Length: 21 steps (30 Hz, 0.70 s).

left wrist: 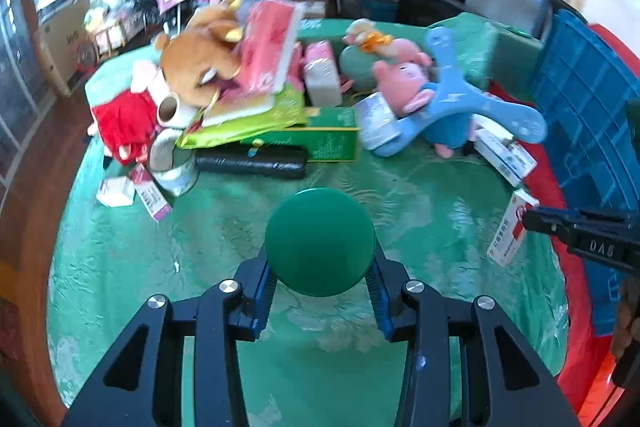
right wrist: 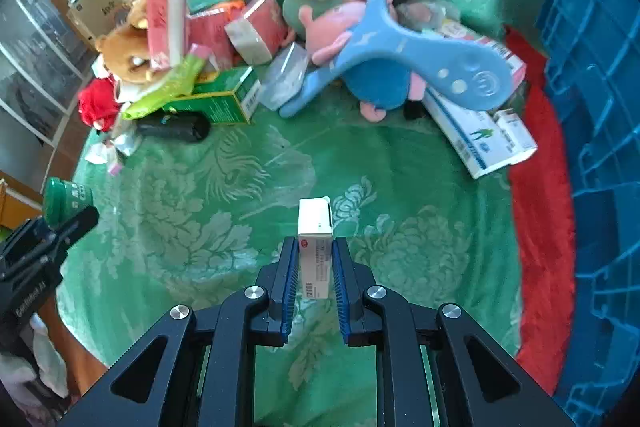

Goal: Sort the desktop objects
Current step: 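Carry the green lid and small white box into the blue bin and release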

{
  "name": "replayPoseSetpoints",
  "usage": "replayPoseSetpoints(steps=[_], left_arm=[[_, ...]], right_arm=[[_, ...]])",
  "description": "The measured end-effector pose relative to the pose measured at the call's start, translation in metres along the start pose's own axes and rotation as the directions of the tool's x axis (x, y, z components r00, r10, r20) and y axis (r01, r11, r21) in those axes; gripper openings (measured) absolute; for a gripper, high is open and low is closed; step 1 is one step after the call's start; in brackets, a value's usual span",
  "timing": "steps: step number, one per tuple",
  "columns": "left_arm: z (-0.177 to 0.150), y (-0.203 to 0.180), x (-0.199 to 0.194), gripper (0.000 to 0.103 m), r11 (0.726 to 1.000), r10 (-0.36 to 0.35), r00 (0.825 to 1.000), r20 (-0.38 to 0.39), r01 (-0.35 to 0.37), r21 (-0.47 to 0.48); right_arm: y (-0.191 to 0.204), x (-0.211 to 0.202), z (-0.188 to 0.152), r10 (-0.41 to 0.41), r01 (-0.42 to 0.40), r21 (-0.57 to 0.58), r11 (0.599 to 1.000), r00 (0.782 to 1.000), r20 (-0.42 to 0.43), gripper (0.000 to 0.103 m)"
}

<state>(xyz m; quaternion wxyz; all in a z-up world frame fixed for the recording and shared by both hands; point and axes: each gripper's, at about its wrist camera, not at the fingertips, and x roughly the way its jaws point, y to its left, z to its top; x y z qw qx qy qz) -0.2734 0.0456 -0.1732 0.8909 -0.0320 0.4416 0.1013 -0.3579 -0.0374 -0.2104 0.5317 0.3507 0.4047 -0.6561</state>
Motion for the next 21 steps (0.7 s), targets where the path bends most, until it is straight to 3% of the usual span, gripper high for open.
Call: replayPoseSetpoints(steps=[8,13,17,21], left_arm=[[0.008,-0.065,-0.041,0.040,0.992,-0.045,0.996,0.080,0.036,0.118],[0.024,-0.124,-0.073,0.040,0.976,-0.124,0.982,0.143,0.095,0.194],[0.041,-0.189,-0.105,0.040,0.947,-0.221,0.954,0.202,0.161,0.278],[0.057,-0.260,-0.140,0.040,0.902,-0.318,0.915,0.248,0.211,0.376]], right_arm=[[-0.010,-0.066,-0.007,0.021,-0.025,0.029,0.999,0.991,0.129,0.017],[-0.039,-0.126,-0.012,-0.002,-0.017,0.082,0.996,0.974,0.227,0.017],[-0.075,-0.186,-0.021,-0.045,-0.003,0.147,0.989,0.946,0.321,0.017],[-0.120,-0.257,-0.039,-0.117,0.020,0.223,0.975,0.896,0.428,0.017]])
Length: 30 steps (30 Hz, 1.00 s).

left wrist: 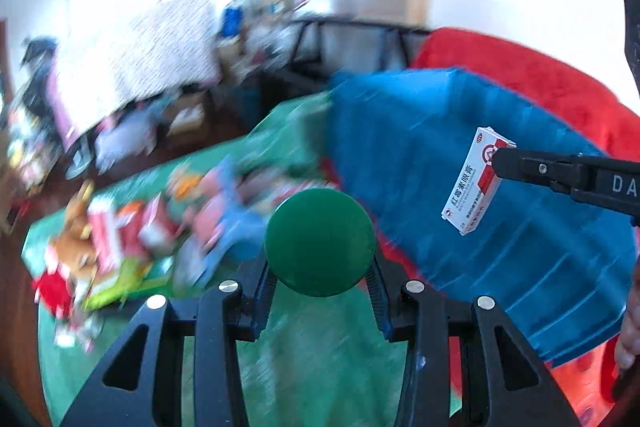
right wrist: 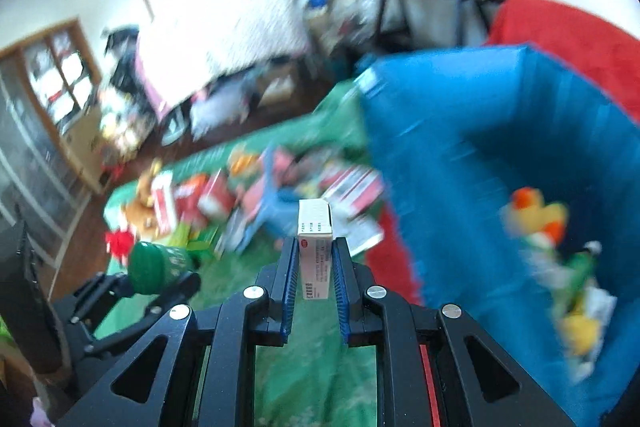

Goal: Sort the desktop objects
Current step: 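Carry the green lid and small white box into the blue bin and release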

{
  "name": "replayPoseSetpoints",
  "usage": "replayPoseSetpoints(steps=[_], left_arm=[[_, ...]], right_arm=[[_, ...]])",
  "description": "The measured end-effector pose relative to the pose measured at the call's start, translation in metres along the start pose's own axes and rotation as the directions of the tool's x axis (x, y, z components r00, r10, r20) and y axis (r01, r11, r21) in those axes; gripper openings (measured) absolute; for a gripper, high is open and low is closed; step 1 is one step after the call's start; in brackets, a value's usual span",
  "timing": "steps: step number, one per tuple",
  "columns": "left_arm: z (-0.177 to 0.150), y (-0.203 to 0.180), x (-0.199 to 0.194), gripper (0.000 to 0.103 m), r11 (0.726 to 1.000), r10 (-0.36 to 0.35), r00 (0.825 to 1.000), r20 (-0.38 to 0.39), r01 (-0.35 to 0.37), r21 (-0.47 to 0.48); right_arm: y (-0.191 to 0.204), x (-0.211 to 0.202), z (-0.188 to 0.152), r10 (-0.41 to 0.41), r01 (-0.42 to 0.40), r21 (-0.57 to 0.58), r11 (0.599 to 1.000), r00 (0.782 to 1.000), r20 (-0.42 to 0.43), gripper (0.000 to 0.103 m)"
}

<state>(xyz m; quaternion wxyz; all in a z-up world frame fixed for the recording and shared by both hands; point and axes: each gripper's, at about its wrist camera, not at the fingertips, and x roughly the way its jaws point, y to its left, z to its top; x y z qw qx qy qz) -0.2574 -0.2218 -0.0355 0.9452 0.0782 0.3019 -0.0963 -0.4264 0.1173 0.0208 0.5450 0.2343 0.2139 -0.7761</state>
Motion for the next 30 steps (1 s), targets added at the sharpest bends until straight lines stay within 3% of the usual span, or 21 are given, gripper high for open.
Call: replayPoseSetpoints(steps=[6,9,15,20,30], left_arm=[[0.060,-0.103,-0.011,0.040,0.984,-0.170,0.983,0.067,0.166,0.063],[0.072,-0.149,-0.013,0.040,0.971,-0.214,0.974,0.075,0.204,0.125],[0.070,-0.237,-0.002,0.040,0.929,-0.285,0.958,0.005,0.275,0.245],[0.055,-0.268,0.009,0.040,0.909,-0.291,0.955,-0.050,0.293,0.296],[0.042,-0.276,0.025,0.040,0.914,-0.254,0.958,-0.132,0.282,0.291]], right_arm=[[-0.084,-0.082,0.013,-0.148,0.140,0.081,0.987,0.983,0.111,0.017],[-0.129,-0.099,0.006,-0.231,0.220,0.131,0.967,0.970,0.076,0.017],[-0.182,-0.108,-0.021,-0.298,0.294,0.173,0.940,0.955,-0.002,0.017],[-0.210,-0.114,-0.035,-0.319,0.321,0.172,0.931,0.947,-0.043,0.017],[-0.222,-0.098,-0.052,-0.325,0.339,0.143,0.930,0.939,-0.112,0.017]])
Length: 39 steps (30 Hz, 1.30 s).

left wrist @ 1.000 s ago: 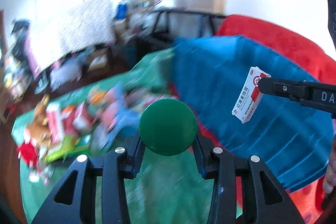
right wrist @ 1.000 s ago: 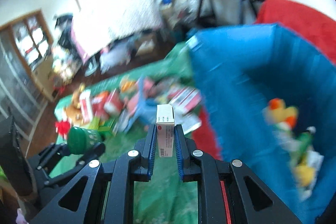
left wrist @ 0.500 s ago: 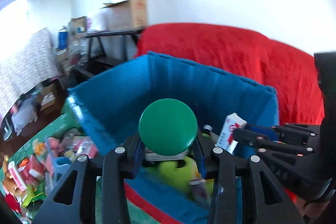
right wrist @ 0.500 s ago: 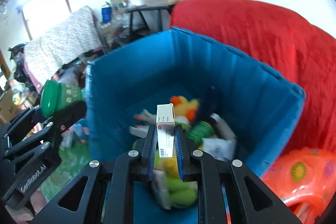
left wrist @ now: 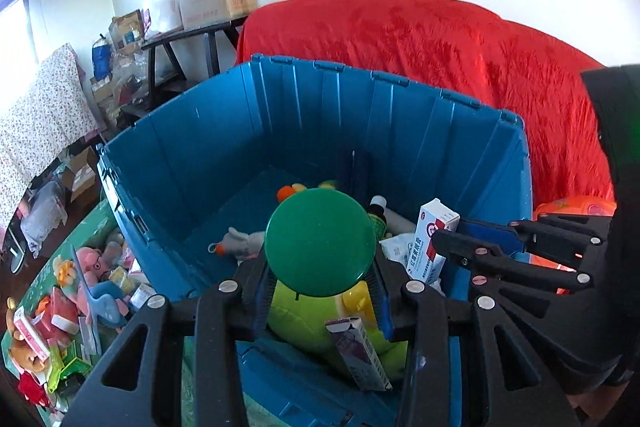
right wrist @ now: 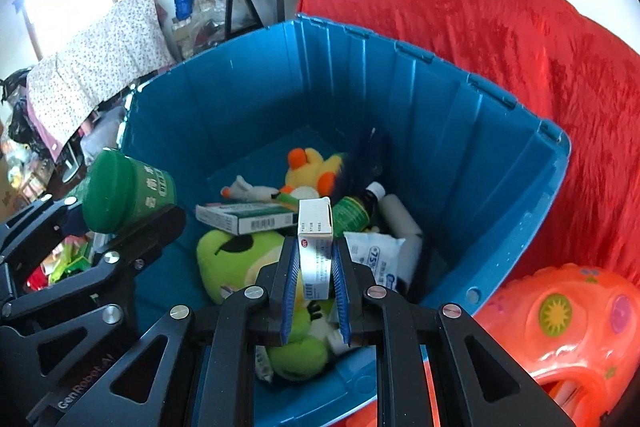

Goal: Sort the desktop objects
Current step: 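Carry the green lid and small white box into the blue bin and release, then return both tools from the bin to the table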

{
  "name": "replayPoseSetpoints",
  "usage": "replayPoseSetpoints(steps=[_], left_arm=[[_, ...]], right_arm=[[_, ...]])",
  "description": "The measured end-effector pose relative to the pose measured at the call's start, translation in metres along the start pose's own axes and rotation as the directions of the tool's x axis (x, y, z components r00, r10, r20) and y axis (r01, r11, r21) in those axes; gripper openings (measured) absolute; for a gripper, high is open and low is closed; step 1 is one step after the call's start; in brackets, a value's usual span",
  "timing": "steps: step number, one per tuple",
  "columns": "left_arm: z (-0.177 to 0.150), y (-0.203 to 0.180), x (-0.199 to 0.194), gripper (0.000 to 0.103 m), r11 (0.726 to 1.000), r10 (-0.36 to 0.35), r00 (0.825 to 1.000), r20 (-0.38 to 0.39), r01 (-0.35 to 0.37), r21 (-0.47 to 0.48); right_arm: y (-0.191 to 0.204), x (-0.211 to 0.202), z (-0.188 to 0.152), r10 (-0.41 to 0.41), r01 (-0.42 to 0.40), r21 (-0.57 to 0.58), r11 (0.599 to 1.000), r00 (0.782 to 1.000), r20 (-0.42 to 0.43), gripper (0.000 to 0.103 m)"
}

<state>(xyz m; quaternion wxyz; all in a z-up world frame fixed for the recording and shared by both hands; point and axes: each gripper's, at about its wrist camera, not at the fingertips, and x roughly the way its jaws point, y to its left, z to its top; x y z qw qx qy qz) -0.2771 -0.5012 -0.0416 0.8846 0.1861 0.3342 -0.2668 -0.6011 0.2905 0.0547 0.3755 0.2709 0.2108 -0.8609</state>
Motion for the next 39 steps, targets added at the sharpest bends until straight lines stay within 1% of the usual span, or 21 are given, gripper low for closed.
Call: replayPoseSetpoints(steps=[3,5,6,7,8,9,11,12,14,15,17,19,22,23,26,29,32,35,36,39], left_arm=[[-0.002,0.001,0.002,0.048,1.000,0.014,1.000,-0.013,-0.014,0.000],[-0.003,0.003,0.000,0.056,1.000,0.014,1.000,-0.010,-0.014,0.000],[-0.003,0.004,-0.001,0.058,1.000,0.015,1.000,-0.008,-0.015,-0.002],[-0.002,0.005,-0.002,0.061,1.000,0.016,1.000,-0.005,-0.016,-0.004],[-0.002,0.006,-0.003,0.063,1.000,0.015,1.000,-0.002,-0.015,-0.005],[-0.002,0.008,-0.006,0.063,1.000,0.017,1.000,0.004,-0.017,-0.009],[-0.001,0.011,-0.010,0.064,1.000,0.015,1.000,0.013,-0.015,-0.016],[-0.001,0.013,-0.013,0.064,1.000,0.017,1.000,0.019,-0.016,-0.022],[-0.001,0.018,-0.019,0.065,0.999,0.016,0.999,0.032,-0.015,-0.035],[-0.002,0.021,-0.024,0.065,0.999,0.019,0.999,0.038,-0.017,-0.044],[-0.003,0.026,-0.032,0.065,0.998,0.022,0.998,0.053,-0.019,-0.056],[-0.006,0.032,-0.042,0.065,0.997,0.031,0.997,0.069,-0.026,-0.070],[-0.010,0.040,-0.057,0.065,0.995,0.046,0.995,0.093,-0.038,-0.089],[-0.012,0.043,-0.063,0.065,0.994,0.052,0.994,0.098,-0.042,-0.096],[-0.023,0.055,-0.080,0.066,0.990,0.057,0.992,0.110,-0.042,-0.132],[-0.038,0.069,-0.098,0.066,0.983,0.090,0.988,0.126,-0.068,-0.170],[-0.053,0.086,-0.115,0.066,0.975,0.116,0.984,0.134,-0.087,-0.204],[-0.065,0.102,-0.128,0.066,0.964,0.153,0.979,0.136,-0.118,-0.238],[-0.071,0.110,-0.135,0.066,0.958,0.176,0.975,0.140,-0.136,-0.254],[-0.086,0.132,-0.149,0.067,0.941,0.210,0.968,0.140,-0.162,-0.298]], right_arm=[[-0.003,0.008,-0.001,-0.012,0.012,0.000,1.000,1.000,-0.020,0.017],[-0.004,0.010,-0.002,-0.019,0.019,0.001,1.000,0.999,-0.030,0.018],[-0.004,0.010,-0.003,-0.023,0.023,0.002,1.000,0.999,-0.032,0.018],[-0.004,0.010,-0.003,-0.027,0.027,0.001,1.000,0.999,-0.034,0.020],[-0.004,0.010,-0.003,-0.031,0.031,0.001,1.000,0.999,-0.035,0.026],[-0.005,0.010,-0.002,-0.038,0.038,0.002,0.999,0.999,-0.036,0.030],[-0.006,0.008,-0.002,-0.050,0.050,0.007,0.999,0.998,-0.031,0.048],[-0.006,0.005,-0.003,-0.053,0.054,0.011,0.998,0.998,-0.025,0.052],[-0.007,0.000,-0.003,-0.055,0.056,0.012,0.998,0.998,-0.013,0.068],[-0.006,-0.002,-0.003,-0.056,0.056,0.010,0.998,0.998,-0.008,0.071],[-0.005,-0.006,-0.001,-0.058,0.058,0.006,0.998,0.998,0.001,0.083],[-0.004,-0.012,-0.001,-0.056,0.056,0.011,0.998,0.998,0.014,0.090],[-0.002,-0.021,-0.002,-0.053,0.052,0.021,0.998,0.998,0.032,0.098],[-0.002,-0.023,-0.002,-0.040,0.039,0.016,0.999,0.997,0.072,0.101],[0.005,-0.031,-0.006,-0.043,0.042,0.009,0.999,0.996,0.083,0.102],[0.016,-0.040,-0.011,-0.038,0.039,-0.009,0.999,0.995,0.096,0.102],[0.033,-0.047,-0.015,-0.016,0.020,-0.038,0.999,0.994,0.104,0.102],[0.056,-0.052,-0.018,0.015,-0.007,-0.074,0.997,0.993,0.115,0.102],[0.066,-0.054,-0.019,0.028,-0.018,-0.087,0.996,0.992,0.119,0.102],[0.091,-0.057,-0.022,0.058,-0.044,-0.118,0.992,0.991,0.123,0.102]])
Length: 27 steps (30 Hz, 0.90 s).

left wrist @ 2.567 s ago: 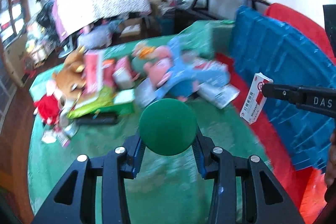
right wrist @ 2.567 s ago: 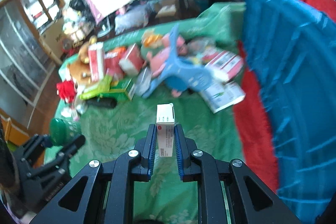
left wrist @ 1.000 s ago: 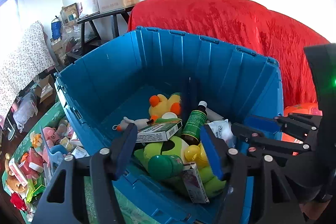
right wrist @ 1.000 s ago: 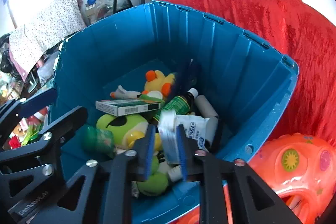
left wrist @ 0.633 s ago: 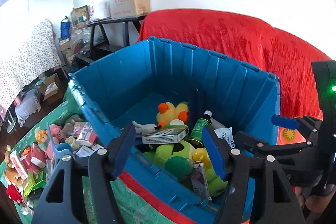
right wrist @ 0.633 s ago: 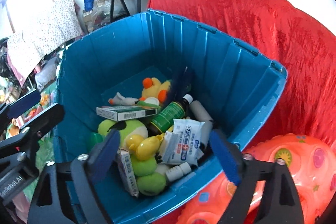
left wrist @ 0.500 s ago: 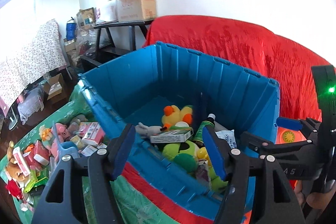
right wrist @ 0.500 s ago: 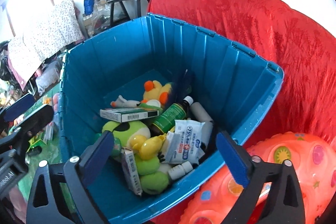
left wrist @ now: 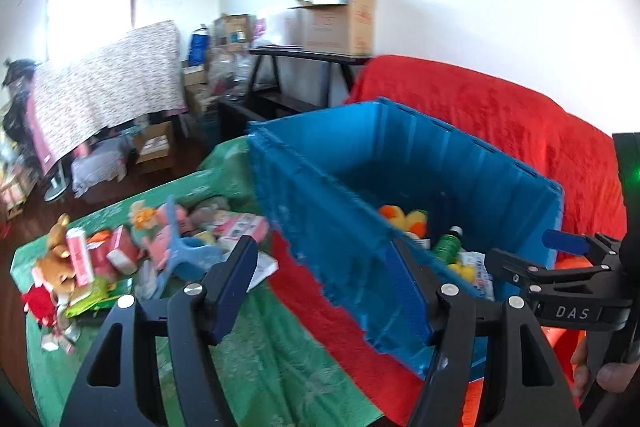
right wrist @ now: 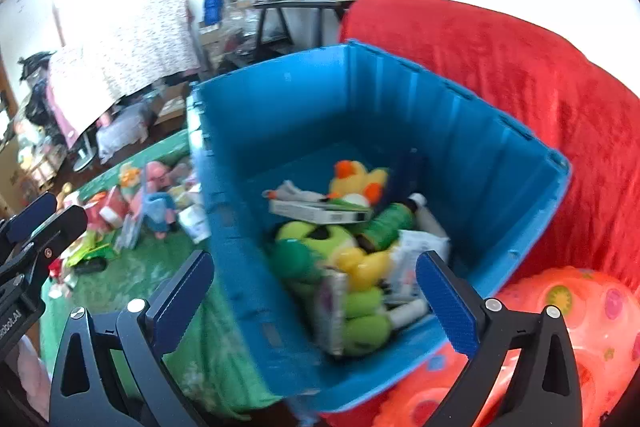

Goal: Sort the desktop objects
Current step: 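Return both tools from the bin to the table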

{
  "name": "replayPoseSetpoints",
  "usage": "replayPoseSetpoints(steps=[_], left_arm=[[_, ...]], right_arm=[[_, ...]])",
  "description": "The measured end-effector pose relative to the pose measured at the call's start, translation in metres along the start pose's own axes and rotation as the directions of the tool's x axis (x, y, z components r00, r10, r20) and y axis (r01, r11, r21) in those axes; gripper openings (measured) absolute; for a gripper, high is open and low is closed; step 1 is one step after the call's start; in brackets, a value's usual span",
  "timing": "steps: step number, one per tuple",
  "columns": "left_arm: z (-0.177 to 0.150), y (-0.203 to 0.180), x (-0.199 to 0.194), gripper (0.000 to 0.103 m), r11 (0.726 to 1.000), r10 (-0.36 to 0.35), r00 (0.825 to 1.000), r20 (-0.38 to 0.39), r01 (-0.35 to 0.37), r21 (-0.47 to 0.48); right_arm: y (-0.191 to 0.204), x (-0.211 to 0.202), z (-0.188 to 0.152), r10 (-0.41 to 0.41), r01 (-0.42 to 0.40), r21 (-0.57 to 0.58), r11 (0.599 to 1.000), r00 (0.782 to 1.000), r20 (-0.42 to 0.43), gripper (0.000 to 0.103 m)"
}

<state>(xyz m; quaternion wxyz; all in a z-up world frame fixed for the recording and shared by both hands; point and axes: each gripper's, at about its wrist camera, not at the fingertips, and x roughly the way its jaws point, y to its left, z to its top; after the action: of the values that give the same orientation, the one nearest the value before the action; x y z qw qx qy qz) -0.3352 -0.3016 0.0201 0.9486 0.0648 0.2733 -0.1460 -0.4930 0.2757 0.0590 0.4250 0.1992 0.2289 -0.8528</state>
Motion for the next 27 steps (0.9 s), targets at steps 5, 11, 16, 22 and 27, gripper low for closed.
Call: replayPoseSetpoints(steps=[5,11,16,22,27], left_arm=[[-0.012,0.044,-0.012,0.078,0.996,0.063,0.998,0.010,-0.062,-0.058],[-0.032,0.098,-0.010,0.078,0.986,0.117,0.992,-0.035,-0.121,-0.116],[-0.048,0.136,-0.001,0.078,0.974,0.162,0.984,-0.079,-0.172,-0.146],[-0.063,0.169,0.023,0.078,0.964,0.192,0.970,-0.147,-0.215,-0.160],[-0.076,0.186,0.044,0.078,0.959,0.197,0.959,-0.205,-0.232,-0.164]], right_arm=[[0.044,0.001,-0.001,0.028,-0.027,-0.061,0.998,1.000,0.004,0.102],[0.090,0.010,-0.004,0.066,-0.065,-0.112,0.992,0.998,0.007,0.102],[0.126,0.031,-0.005,0.099,-0.101,-0.154,0.983,0.995,-0.018,0.102],[0.154,0.061,-0.004,0.119,-0.127,-0.172,0.977,0.992,-0.052,0.102],[0.174,0.084,-0.005,0.128,-0.141,-0.200,0.969,0.989,-0.074,0.102]])
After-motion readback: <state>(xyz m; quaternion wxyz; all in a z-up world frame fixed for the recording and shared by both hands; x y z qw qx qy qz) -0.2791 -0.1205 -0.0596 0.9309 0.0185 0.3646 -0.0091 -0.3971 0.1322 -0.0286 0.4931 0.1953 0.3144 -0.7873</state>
